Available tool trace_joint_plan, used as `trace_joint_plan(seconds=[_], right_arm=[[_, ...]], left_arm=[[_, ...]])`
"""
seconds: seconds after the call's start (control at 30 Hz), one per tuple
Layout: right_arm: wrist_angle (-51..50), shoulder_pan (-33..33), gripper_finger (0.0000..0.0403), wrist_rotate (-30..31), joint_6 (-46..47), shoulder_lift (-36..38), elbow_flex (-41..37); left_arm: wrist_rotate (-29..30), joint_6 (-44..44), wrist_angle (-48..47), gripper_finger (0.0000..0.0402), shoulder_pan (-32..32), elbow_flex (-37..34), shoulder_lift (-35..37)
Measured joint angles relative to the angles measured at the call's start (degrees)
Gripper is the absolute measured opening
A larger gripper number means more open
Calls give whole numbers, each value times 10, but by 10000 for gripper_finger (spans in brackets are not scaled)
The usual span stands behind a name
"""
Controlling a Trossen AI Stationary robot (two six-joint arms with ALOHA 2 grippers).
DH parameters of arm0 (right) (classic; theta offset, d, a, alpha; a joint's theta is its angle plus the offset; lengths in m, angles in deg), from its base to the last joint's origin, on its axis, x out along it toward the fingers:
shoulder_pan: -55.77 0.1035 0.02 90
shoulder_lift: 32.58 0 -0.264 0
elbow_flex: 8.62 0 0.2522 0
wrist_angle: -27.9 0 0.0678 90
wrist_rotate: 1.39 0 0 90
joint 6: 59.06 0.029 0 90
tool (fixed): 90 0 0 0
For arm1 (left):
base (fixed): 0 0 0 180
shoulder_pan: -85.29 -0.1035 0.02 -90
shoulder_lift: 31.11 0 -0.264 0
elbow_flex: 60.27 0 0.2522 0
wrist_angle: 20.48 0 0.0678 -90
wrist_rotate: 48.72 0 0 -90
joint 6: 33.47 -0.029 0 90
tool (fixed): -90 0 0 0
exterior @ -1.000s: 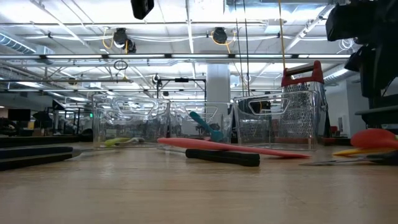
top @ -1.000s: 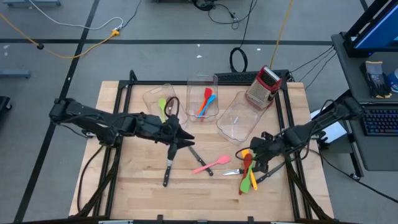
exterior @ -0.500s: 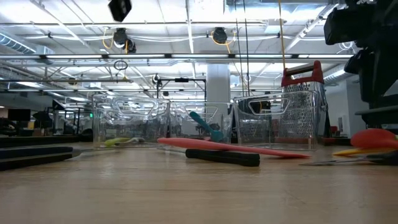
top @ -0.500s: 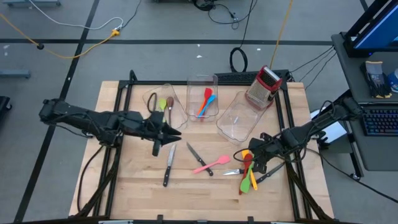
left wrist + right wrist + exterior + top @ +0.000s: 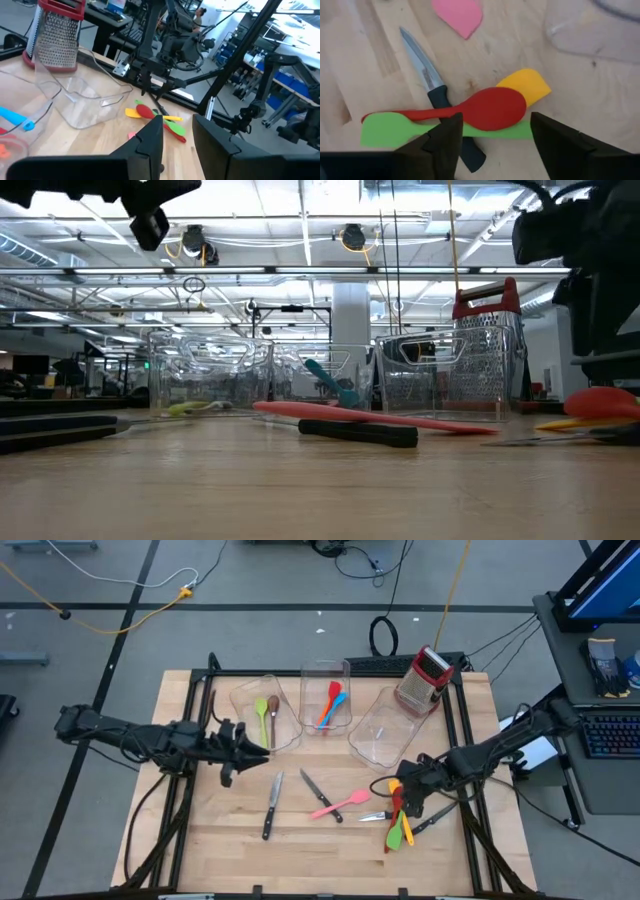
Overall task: Pick & Place Kitchen Items
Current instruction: Put the green spatula in the middle bin
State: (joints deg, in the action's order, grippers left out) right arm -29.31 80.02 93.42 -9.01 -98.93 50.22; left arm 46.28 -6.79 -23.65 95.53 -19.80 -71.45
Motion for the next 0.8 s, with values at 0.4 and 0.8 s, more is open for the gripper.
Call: trace_joint_plan(seconds=[0.4, 0.8], right_arm=[[-1, -35, 279, -21, -13, -51, 0], [8, -44, 277, -21, -64, -51, 0]], left_arm=[[2, 5, -5, 106, -2, -28, 22], [0, 4, -6, 106, -2, -28, 22]])
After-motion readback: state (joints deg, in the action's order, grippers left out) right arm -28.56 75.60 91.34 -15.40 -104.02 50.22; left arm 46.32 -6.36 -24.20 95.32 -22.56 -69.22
